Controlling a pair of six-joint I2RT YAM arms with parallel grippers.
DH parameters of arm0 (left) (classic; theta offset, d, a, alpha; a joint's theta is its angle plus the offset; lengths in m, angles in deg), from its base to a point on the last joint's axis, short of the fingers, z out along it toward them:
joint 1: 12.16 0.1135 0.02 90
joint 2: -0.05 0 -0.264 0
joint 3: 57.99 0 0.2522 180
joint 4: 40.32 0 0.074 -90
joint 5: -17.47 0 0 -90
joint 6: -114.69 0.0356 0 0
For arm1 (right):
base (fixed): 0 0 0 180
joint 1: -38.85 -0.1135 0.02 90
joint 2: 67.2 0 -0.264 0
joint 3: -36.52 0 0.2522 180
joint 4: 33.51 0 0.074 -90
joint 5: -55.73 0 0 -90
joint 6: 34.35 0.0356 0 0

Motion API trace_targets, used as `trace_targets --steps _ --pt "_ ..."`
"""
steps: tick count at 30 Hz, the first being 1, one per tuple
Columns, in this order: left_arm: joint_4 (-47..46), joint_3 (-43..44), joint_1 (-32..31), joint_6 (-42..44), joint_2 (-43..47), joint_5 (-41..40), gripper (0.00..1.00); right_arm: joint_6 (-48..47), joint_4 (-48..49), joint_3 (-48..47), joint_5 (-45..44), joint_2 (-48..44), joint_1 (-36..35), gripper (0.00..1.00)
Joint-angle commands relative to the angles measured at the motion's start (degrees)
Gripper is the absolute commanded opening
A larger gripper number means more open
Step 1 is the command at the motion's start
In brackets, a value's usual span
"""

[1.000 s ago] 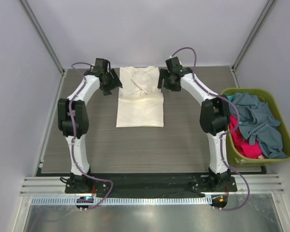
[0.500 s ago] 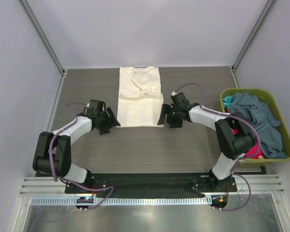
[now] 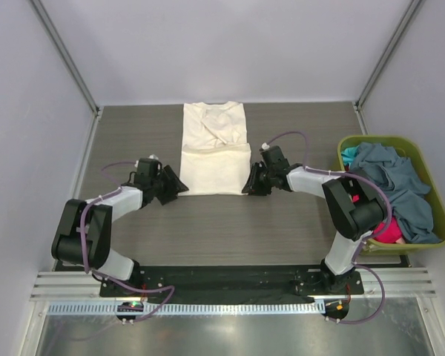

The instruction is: Fold and stack the t-shirts

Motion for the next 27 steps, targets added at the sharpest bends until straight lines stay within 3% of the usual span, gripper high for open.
trace_targets --steps 1,6,9,10,15,27 --pt "-4.3 -1.0 -0.5 -0.7 -3.0 0.1 0.58 -0.1 0.0 1.4 -1.2 2.0 -0.5 0.30" --pt "-7.6 -2.0 -0.7 -1.3 -5.2 0.7 0.36 -0.4 0.2 1.5 -1.5 2.5 -0.5 0.16" --pt "-8.3 -1.5 -0.8 -1.1 -6.3 0.4 0.15 -0.6 0.2 1.9 -1.9 1.9 -0.4 0.05" --pt "-8.6 -1.5 -1.0 -0.9 -5.8 0.8 0.02 -0.7 0.1 2.3 -2.0 1.5 -0.4 0.02" --pt "-7.1 -2.8 -3.7 -2.4 1.1 2.5 0.00 -0.3 -1.6 5.0 -3.3 -4.7 -0.3 0.01" --pt "25.7 -5.3 -22.4 -9.7 39.8 -9.9 0.00 5.3 -25.3 15.2 -11.5 -40.8 -6.2 0.01"
